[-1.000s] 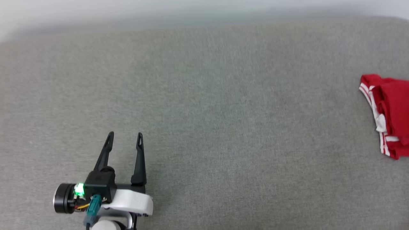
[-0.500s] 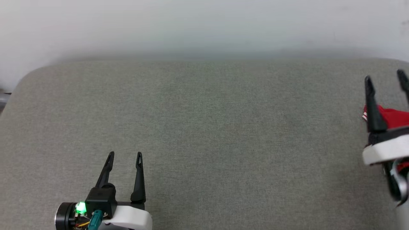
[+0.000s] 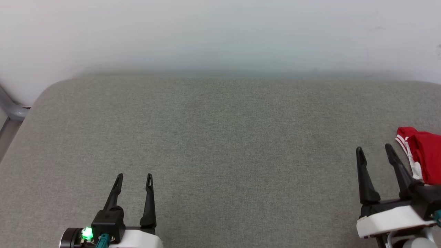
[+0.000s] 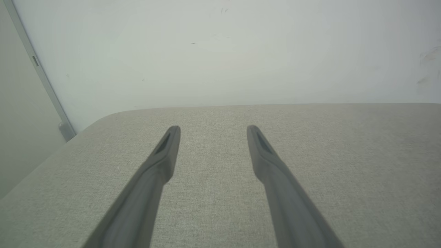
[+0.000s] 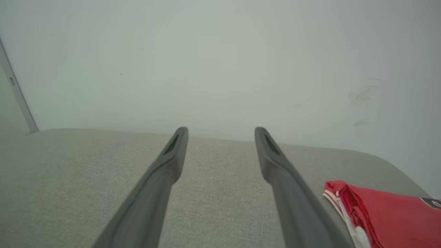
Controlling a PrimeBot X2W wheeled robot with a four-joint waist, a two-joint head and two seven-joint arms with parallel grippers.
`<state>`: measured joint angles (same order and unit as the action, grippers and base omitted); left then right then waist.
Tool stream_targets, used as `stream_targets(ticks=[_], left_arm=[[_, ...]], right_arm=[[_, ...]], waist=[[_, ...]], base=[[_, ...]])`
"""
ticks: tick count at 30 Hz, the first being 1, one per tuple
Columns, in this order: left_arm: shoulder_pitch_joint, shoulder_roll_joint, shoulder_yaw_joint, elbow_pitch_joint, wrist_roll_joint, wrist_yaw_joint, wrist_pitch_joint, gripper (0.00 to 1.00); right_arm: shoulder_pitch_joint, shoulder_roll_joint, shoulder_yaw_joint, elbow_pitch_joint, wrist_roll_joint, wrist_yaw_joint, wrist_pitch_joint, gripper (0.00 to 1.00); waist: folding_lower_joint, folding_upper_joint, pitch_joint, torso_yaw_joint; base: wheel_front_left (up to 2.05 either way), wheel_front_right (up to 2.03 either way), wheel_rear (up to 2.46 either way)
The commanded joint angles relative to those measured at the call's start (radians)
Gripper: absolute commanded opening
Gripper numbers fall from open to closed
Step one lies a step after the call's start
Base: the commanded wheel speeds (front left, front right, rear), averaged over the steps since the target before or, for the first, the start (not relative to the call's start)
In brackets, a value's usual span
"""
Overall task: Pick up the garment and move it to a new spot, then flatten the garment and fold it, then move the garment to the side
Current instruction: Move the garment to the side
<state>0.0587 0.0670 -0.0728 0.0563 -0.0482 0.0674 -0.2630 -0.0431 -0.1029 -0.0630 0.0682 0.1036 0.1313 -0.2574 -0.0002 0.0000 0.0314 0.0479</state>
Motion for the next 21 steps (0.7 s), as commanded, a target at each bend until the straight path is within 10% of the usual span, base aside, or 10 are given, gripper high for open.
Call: stream_targets(ticks=[1,21], left_arm=[[0.012,0.0,0.001,-0.001,-0.003,-0.004,-0.002,1.0],[0.05,-0.001,0.011,-0.006,-0.001,-0.035,-0.002,1.0]], right_arm=[[0.021,0.008,-0.003,-0.006,0.006,-0.001,-0.004,1.0],[0.178,0.055,-0.016,-0.06,0.021,-0.001,-0.008,1.0]], waist=[[0.0002,0.0,-0.006,0.003],[0.0002,0.0,-0.053,0.003]], base=[[0.0,0.0,0.0],[0.0,0.0,0.0]])
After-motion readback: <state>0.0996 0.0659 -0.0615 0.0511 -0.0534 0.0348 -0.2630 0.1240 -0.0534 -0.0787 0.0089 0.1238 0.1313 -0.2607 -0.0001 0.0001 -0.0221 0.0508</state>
